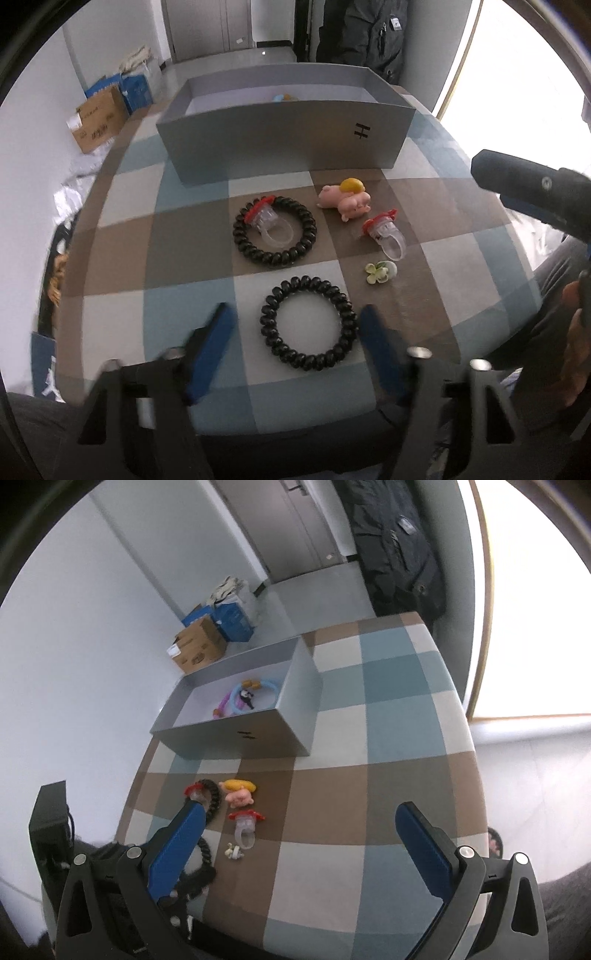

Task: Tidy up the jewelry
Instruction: 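Move the left tool back over the black bead bracelet, then grasp the black bead bracelet with the left tool and lift it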

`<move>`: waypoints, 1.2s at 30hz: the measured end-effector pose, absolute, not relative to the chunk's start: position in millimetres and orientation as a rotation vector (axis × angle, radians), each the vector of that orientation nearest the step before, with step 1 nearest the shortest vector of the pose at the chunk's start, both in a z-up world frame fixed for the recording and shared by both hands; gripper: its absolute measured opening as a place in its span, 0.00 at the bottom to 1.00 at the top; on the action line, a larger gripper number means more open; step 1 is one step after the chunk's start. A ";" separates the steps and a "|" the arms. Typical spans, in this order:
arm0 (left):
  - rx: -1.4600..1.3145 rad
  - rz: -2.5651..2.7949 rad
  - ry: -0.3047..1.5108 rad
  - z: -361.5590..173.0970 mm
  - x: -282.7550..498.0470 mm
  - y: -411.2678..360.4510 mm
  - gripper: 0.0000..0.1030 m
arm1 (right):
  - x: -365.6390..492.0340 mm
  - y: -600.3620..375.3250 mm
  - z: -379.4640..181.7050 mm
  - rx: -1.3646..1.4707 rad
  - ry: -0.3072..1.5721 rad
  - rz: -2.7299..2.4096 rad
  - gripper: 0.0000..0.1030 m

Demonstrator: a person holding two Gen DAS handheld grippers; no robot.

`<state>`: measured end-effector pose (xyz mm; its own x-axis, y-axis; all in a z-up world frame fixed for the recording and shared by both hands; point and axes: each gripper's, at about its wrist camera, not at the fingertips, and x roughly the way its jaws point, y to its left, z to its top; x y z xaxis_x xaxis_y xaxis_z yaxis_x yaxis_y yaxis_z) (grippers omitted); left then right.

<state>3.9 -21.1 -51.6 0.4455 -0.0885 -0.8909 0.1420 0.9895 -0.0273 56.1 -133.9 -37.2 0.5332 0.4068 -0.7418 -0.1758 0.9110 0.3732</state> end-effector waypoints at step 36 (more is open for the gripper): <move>-0.413 -0.195 1.032 -23.7 27.4 56.2 0.34 | 11.7 -76.3 -62.6 0.147 1.078 0.523 0.73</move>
